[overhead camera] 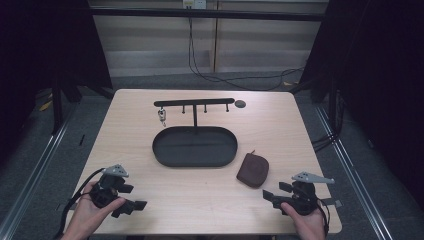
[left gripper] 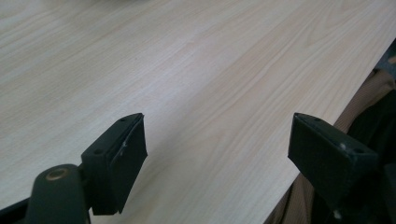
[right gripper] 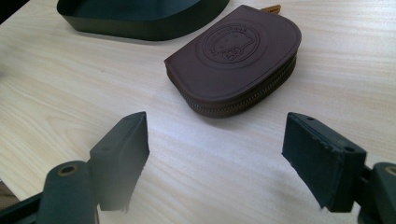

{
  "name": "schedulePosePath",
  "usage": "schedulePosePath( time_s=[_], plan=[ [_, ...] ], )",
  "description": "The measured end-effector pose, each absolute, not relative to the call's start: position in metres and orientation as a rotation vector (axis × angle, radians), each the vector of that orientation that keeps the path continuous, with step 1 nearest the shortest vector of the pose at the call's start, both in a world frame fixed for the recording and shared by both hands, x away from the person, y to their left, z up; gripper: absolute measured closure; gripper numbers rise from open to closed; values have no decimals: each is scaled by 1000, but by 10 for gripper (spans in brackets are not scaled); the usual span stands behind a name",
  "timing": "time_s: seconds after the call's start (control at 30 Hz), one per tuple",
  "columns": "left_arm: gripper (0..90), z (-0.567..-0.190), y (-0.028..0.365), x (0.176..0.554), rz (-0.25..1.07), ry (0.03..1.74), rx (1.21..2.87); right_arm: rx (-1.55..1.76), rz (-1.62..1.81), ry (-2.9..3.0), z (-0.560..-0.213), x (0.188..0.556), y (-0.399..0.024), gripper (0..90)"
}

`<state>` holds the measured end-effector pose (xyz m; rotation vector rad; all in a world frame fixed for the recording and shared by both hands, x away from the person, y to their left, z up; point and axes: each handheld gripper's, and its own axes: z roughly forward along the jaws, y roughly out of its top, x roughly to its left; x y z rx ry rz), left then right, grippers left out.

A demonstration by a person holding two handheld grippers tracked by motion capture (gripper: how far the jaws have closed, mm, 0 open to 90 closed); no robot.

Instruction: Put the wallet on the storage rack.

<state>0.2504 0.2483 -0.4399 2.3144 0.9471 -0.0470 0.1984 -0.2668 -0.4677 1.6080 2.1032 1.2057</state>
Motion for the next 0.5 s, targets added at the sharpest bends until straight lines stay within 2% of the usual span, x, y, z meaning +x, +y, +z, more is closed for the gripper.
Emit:
schedulePosePath(
  time_s=[0.13, 0.2, 0.3, 0.37, 0.5],
  plan=[
    [172, -447, 250, 237, -81, 917, 2268, 1616, 1174, 2126, -463, 204, -268, 219],
    [163, -453, 250, 233, -58, 979, 2252, 1614, 1145, 2135, -459, 207, -269, 202],
    [179, -461, 254, 230, -9, 980, 2236, 1612, 1114, 2138, -451, 211, -270, 209],
    [182, -467, 258, 231, 14, 991, 2220, 1609, 1094, 2143, -446, 216, -269, 228],
    [181, -475, 264, 231, -27, 1015, 2203, 1601, 1111, 2186, -440, 227, -265, 289]
  ],
)
